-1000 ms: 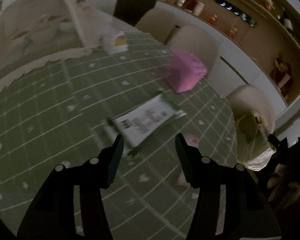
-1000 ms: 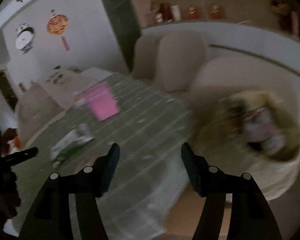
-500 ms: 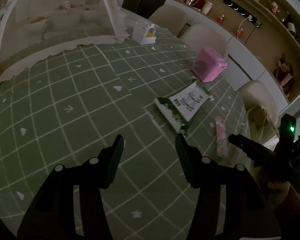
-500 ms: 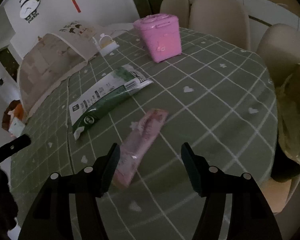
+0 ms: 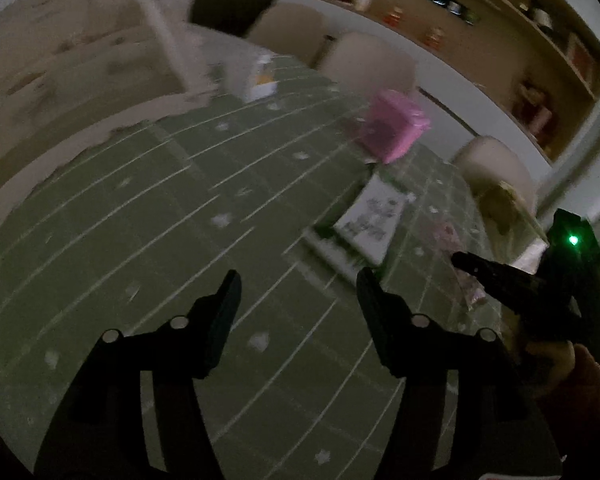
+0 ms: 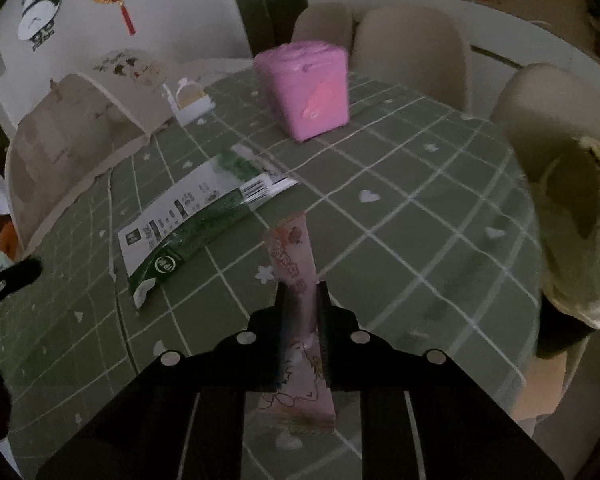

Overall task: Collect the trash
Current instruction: 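Return to the table and grasp the pink wrapper with the right tool, then grasp the green-white milk carton with the left tool while the right tool holds the pink wrapper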

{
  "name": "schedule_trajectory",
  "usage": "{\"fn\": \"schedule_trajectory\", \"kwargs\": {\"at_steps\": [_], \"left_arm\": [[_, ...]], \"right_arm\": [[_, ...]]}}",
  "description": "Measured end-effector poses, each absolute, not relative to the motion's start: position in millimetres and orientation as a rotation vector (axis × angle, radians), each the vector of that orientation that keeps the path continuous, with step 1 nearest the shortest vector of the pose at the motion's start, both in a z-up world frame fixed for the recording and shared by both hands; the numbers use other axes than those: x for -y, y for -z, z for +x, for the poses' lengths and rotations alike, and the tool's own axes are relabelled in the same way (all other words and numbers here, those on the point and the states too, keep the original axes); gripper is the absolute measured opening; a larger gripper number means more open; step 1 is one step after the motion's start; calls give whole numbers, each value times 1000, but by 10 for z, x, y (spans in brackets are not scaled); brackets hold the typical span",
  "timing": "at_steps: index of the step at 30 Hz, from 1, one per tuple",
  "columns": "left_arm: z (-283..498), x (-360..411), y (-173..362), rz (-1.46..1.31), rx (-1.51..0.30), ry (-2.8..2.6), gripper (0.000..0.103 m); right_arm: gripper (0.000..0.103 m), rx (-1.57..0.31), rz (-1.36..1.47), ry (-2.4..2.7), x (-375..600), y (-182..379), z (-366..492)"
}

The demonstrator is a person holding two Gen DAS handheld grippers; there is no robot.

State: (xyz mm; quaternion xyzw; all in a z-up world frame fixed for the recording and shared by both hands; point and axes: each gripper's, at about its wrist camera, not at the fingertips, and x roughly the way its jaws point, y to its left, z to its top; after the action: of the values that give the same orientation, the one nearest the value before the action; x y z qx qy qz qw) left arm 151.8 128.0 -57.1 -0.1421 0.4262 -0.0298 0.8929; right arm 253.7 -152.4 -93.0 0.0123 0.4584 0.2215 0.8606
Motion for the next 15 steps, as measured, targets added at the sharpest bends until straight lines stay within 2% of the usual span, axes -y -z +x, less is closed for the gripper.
{"fn": "schedule_trajectory", "kwargs": {"at_steps": [6, 9, 15], "left_arm": [[2171, -984, 577, -214, -901, 248, 59], [2563, -735, 714, -105, -977, 291, 60], [2881, -329, 912, 74, -1058, 258, 60]], "right_arm": [[14, -963, 71, -427, 1855, 767, 2333], [14, -954, 66, -411, 1975, 712, 2254], [14, -951, 92, -387, 2143, 704, 2186]]}}
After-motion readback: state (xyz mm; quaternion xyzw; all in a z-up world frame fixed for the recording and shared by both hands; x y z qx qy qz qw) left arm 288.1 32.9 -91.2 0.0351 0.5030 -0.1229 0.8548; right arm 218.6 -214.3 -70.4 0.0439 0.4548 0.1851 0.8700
